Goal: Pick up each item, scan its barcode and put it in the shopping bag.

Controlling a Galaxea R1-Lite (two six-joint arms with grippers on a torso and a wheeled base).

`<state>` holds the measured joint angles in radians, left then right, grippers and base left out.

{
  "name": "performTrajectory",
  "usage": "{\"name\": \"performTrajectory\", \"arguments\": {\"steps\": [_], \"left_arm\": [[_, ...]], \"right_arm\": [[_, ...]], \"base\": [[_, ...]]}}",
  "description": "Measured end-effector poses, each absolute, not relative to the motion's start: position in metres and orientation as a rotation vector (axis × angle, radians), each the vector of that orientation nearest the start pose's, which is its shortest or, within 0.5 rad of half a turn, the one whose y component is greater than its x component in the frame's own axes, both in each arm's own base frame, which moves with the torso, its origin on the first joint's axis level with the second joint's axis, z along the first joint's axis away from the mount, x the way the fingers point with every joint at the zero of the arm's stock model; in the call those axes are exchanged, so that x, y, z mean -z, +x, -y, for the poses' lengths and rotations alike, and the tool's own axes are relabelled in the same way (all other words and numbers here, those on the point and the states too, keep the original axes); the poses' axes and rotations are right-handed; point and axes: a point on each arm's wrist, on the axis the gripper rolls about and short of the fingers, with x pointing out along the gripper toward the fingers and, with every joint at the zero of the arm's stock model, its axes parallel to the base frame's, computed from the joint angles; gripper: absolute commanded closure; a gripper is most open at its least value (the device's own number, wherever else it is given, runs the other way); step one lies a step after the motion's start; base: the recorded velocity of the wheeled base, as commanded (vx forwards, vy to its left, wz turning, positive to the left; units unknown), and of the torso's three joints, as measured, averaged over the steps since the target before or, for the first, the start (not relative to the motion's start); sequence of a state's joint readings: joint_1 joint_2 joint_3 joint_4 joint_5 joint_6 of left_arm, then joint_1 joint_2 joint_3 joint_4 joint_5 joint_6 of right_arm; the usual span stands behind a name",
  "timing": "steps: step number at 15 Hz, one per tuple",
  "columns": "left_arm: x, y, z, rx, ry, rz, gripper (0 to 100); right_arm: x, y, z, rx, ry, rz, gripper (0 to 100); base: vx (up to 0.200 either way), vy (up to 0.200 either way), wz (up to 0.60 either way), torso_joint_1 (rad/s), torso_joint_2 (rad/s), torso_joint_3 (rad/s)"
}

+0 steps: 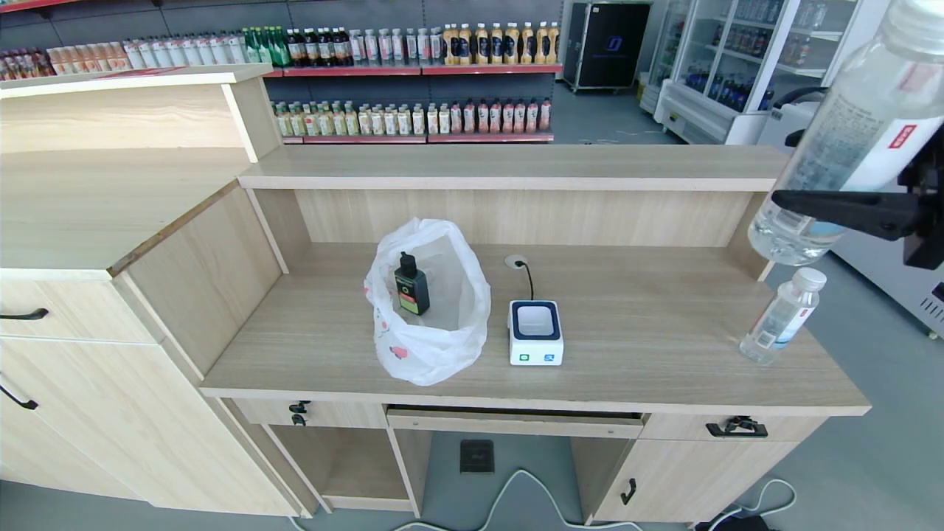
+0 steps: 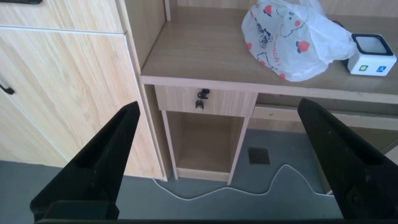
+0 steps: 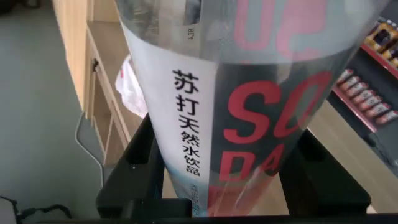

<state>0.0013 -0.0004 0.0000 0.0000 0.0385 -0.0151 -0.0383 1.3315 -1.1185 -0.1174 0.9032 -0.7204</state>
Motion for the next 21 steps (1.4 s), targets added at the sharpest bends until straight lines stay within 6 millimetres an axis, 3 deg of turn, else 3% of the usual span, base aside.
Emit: {"name": "performTrajectory", "arguments": {"steps": [3,6,15,21], "left_arm": [[-0.075,-0.023,-0.001,-0.04,-0.015,0.001,0],[-0.075,-0.023,-0.001,-0.039,-0.015,0.001,0],[-0.075,-0.023,-0.001,-0.039,-0.015,0.001,0],[-0.075,-0.023,-0.001,-0.039,-0.015,0.001,0]], "right_arm": [[-0.296,0.195,0.048,-0.645,-0.664,0.089,100],[-0.276,0.168,0.077,-0.529,-0.559,-0.073,100],[-0.277,0.168,0.09,-0.46,-0.374,-0.153,100],[-0.294,0.191,0.076,-0.289,-0.366,-0.216,100]], "base": [[0.0,0.0,0.0,0.0,0.0,0.0],[0.0,0.0,0.0,0.0,0.0,0.0],[0.0,0.0,0.0,0.0,0.0,0.0],[0.0,0.0,0.6,0.005,0.0,0.004]]}}
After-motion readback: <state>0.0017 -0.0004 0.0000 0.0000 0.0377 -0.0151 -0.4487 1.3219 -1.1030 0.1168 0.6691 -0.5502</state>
